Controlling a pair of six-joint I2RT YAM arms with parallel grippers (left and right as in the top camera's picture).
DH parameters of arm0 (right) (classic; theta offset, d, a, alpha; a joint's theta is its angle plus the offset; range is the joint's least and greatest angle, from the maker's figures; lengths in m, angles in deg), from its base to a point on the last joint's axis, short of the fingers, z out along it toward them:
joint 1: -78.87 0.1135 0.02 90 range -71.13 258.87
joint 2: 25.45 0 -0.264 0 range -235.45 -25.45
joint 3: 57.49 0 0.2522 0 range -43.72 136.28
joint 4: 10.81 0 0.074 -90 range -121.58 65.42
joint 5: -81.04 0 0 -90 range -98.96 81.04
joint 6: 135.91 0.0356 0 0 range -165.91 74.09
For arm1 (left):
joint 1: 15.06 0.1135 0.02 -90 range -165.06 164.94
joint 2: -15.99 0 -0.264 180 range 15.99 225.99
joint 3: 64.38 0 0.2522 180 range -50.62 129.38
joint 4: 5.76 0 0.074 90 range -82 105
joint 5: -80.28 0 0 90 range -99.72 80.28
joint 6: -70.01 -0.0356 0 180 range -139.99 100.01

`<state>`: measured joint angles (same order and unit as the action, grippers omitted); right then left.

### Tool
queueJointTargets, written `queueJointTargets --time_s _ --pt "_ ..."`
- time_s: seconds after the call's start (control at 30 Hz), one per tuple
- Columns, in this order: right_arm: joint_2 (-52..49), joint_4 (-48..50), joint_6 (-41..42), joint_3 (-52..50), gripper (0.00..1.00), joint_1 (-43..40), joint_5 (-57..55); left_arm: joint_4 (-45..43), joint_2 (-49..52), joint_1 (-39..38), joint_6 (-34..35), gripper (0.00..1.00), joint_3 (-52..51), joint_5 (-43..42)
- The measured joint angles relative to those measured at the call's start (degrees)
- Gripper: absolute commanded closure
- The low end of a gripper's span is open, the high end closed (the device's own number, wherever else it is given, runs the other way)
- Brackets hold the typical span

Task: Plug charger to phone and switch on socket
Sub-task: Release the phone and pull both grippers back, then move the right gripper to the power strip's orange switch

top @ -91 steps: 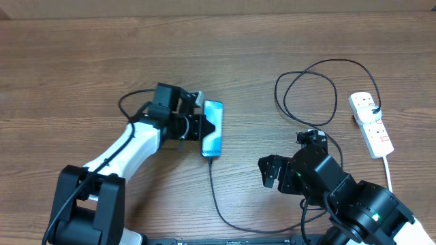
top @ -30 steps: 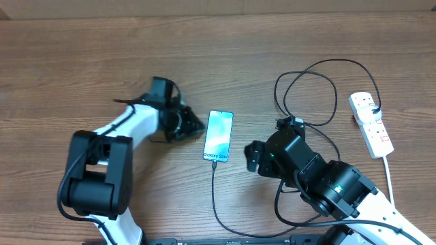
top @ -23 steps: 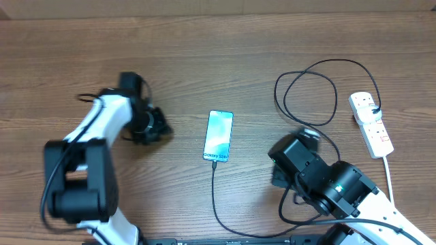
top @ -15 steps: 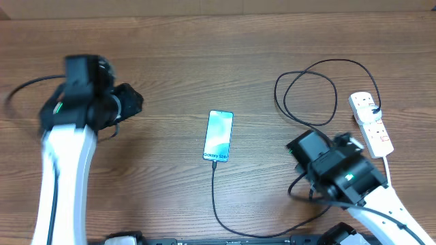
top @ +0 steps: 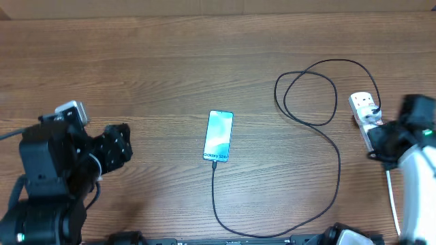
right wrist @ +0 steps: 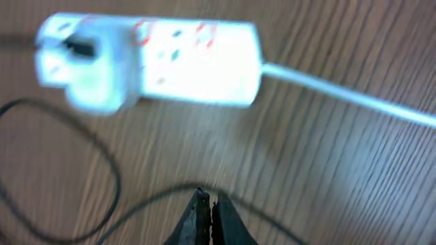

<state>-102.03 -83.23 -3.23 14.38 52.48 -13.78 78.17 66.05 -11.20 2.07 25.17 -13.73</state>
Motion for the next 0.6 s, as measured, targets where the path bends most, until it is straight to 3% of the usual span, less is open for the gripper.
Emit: queueJointTargets --time_s 0.2,0.27,0.43,0.6 --pt "-16.6 -5.0 -8.2 13.6 0.96 -6.6 6.0 0.4 -0.1 0.0 0.7 0.17 -0.1 0.5" --pt "-21.3 -7.3 -9.5 19.1 0.96 -6.6 7.1 0.5 -0.1 0.0 1.2 0.01 -0.1 0.7" --pt "-30.4 -10.1 -11.5 31.2 0.96 -6.5 8.3 1.5 -0.1 0.0 1.9 0.01 -0.1 0.9" --pt "-33.2 -9.8 -12.1 33.2 0.96 -6.5 8.7 2.4 -0.1 0.0 1.9 0.0 -0.1 0.9"
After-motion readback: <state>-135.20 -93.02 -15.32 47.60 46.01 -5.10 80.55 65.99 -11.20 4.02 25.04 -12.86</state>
